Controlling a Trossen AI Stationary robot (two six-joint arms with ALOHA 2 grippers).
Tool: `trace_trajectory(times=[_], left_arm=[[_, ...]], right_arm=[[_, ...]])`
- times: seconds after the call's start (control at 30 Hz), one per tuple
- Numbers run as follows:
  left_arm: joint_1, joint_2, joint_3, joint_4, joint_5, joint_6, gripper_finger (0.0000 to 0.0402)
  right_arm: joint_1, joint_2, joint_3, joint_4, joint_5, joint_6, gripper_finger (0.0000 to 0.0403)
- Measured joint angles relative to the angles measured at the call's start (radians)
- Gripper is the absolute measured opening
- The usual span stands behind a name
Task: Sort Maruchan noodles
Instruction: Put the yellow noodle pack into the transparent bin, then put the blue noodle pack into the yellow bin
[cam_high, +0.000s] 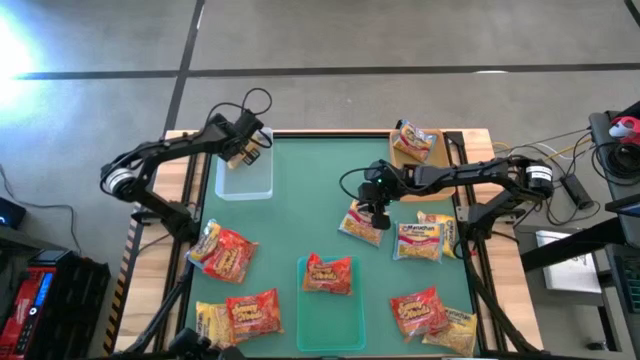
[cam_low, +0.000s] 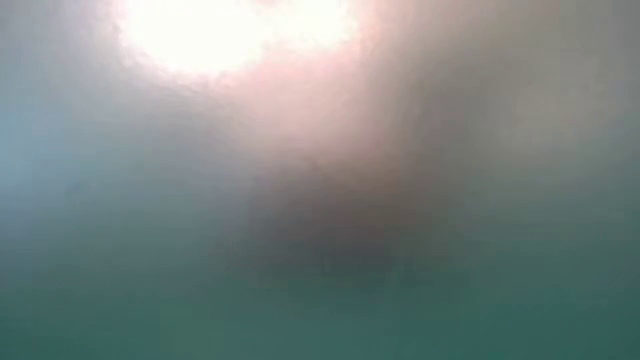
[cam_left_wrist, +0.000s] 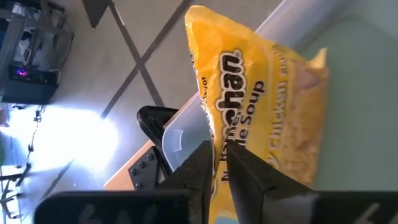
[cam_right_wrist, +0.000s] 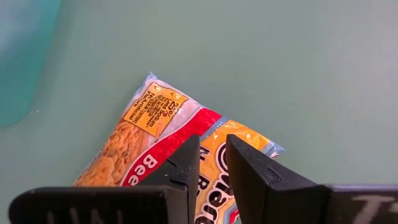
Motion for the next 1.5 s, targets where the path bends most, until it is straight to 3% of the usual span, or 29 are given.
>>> trace_trajectory(times=[0.47, 0.63, 0.77, 0.97, 1.03, 1.2, 1.5], left_arm=[[-0.003, -0.003, 0.000, 0.004, -0.042, -0.014, 0.0091], [-0.010, -0.030, 0.000, 0.010, -0.016, -0.063, 0.0093], [-0.027, -0.081, 0.000, 0.076, 0.126, -0.077, 0.0094], [-0.087, -0.144, 0.000, 0.215, 0.596, -0.146, 0.0094], [-0.138, -0.146, 0.000, 0.252, 0.676, -0.165, 0.0094], [-0.302, -0.134, 0.000, 0.309, 0.692, -0.165, 0.0094], [-0.523, -0.085, 0.000, 0.407, 0.693, -0.212, 0.0094]], right_arm=[[0.000, 0.000, 0.000, 0.001, 0.001, 0.014, 0.0068], [0.000, 0.000, 0.005, 0.003, 0.058, 0.208, 0.0068], [0.000, -0.001, 0.041, -0.069, 0.106, 0.410, 0.0068], [0.012, -0.002, 0.082, -0.251, 0.103, 0.587, 0.0068], [0.030, -0.002, 0.082, -0.284, 0.091, 0.642, 0.0068], [0.094, -0.004, 0.086, -0.292, 0.026, 0.712, 0.0068], [0.249, 0.004, 0.097, -0.291, 0.070, 0.821, 0.0068]])
